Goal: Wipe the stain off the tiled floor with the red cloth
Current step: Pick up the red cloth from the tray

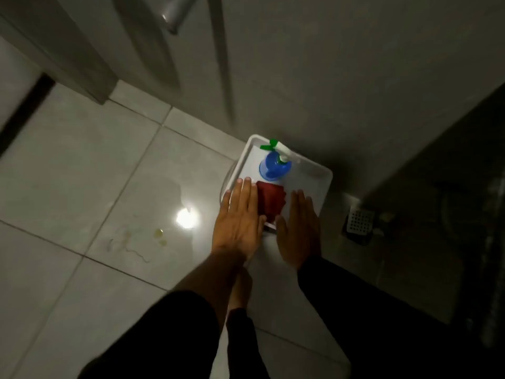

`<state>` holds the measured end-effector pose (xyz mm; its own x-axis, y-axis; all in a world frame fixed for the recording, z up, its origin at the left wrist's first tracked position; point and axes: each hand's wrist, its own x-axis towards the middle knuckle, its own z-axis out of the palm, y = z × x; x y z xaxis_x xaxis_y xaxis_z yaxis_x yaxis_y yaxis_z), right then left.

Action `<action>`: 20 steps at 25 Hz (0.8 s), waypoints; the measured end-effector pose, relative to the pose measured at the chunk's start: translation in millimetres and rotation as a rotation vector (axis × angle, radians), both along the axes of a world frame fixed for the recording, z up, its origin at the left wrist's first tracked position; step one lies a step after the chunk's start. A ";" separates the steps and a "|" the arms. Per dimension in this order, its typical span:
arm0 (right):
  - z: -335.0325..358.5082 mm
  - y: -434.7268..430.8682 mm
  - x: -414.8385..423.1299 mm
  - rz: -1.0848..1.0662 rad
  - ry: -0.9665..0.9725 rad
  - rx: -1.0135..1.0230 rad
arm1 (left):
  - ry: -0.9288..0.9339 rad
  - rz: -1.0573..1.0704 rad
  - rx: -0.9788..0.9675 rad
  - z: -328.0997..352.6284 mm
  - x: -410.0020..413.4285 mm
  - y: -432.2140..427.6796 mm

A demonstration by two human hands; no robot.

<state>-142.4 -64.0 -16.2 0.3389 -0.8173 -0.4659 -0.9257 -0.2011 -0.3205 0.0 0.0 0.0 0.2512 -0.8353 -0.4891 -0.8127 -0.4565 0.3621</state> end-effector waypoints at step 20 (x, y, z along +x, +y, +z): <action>-41.9 -2.9 48.1 -1.036 -0.839 0.572 | 0.984 1.097 -0.193 -68.8 25.4 -20.9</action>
<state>-94.4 -66.9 -58.0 0.0550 -0.6339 -0.7714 -0.0767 0.7677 -0.6363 25.4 -20.9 -68.8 0.4252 -0.5232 -0.7386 0.4974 -0.5467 0.6736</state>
